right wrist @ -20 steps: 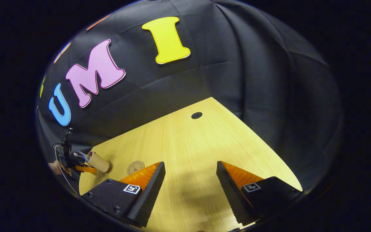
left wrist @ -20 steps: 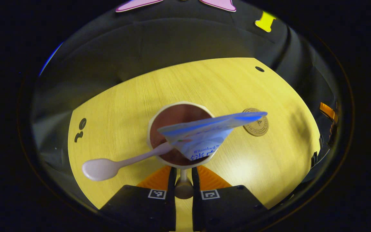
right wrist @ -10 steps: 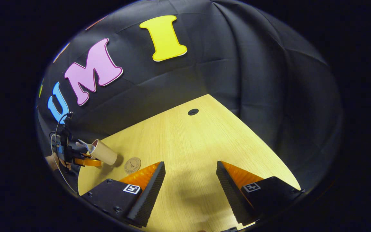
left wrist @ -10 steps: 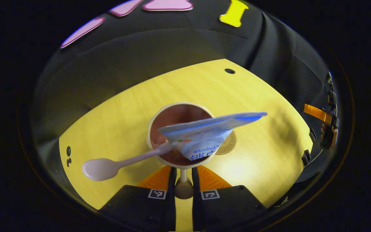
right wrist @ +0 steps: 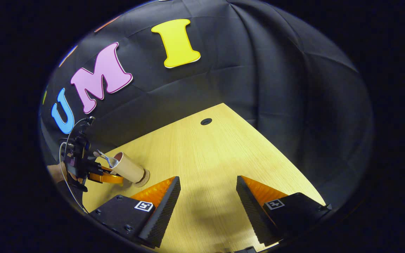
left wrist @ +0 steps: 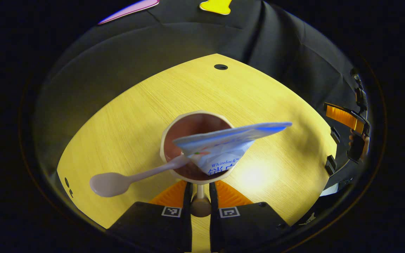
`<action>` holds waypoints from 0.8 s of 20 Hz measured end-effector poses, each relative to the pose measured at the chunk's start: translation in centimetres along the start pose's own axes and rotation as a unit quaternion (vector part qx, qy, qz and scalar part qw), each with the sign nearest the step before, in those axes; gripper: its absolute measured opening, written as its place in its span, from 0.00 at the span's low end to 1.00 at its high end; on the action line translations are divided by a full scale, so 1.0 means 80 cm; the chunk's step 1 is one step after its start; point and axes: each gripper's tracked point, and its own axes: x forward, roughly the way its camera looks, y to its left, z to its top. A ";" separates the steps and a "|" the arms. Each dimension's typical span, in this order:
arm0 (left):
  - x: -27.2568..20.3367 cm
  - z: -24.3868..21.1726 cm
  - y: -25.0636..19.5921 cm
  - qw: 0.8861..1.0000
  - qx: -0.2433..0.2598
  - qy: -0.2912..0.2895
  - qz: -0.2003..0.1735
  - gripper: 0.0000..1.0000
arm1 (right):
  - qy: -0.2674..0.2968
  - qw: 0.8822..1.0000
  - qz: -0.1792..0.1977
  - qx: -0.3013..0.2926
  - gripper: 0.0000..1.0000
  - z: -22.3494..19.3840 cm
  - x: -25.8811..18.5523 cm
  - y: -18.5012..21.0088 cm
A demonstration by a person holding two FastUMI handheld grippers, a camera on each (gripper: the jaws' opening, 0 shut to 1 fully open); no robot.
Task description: Put the toothbrush and toothpaste on the desktop into the cup, then pick up the cup and place it on the coaster on the desktop.
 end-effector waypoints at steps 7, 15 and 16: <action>0.009 -0.002 -0.006 1.000 0.009 0.022 0.001 0.25 | 0.010 1.000 -0.008 0.015 0.98 -0.012 -0.005 -0.017; -0.003 -0.004 -0.013 1.000 -0.008 0.025 -0.001 0.26 | 0.013 1.000 -0.002 0.009 0.98 -0.014 -0.010 -0.013; -0.008 -0.003 -0.015 1.000 -0.016 0.018 -0.002 0.35 | 0.014 1.000 -0.002 0.008 0.98 -0.014 -0.011 -0.011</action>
